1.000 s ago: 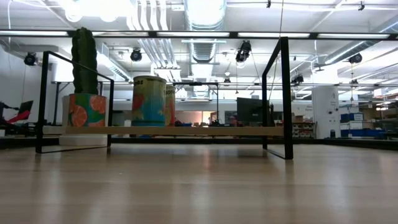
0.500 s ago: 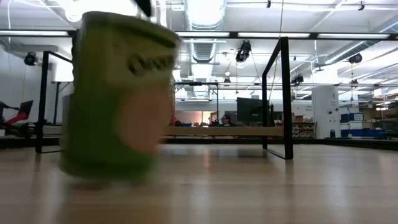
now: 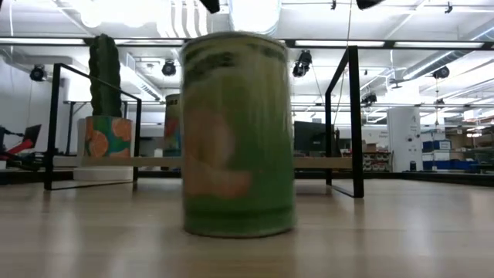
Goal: Pick and place cans onto a shelf
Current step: Put the canned oranges on the shelf
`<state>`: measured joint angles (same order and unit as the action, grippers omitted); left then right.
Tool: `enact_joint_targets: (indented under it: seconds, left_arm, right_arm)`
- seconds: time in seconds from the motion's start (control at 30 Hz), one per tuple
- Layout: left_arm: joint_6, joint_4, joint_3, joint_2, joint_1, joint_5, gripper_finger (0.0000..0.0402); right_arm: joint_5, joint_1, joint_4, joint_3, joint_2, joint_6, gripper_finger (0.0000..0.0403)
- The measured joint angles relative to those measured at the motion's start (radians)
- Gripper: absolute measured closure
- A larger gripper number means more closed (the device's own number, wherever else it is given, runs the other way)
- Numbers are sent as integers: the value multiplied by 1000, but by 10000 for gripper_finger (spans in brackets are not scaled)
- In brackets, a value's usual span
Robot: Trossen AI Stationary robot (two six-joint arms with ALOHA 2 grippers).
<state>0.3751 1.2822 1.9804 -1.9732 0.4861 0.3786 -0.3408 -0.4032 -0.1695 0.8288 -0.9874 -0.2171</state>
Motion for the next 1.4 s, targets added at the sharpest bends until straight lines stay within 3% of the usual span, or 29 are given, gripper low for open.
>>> enact_joint_targets:
  seconds: [0.4, 0.7, 1.23, 1.4]
  left_arm:
    - [-188, -452, -227, -1, 54, 5, 155]
    - [-137, -683, -449, 0, 48, 13, 210]
    - [-110, -688, -459, 2, 49, 17, 269]
    - [-173, -675, -445, 14, 67, 109, 270]
  right_arm:
    - [0, -107, -28, -70, -3, 264, 390]
    - [-1, -125, 1, -72, -3, 281, 390]
    - [-2, -125, 27, -73, -3, 251, 390]
    - [-2, -125, 33, -73, -3, 251, 390]
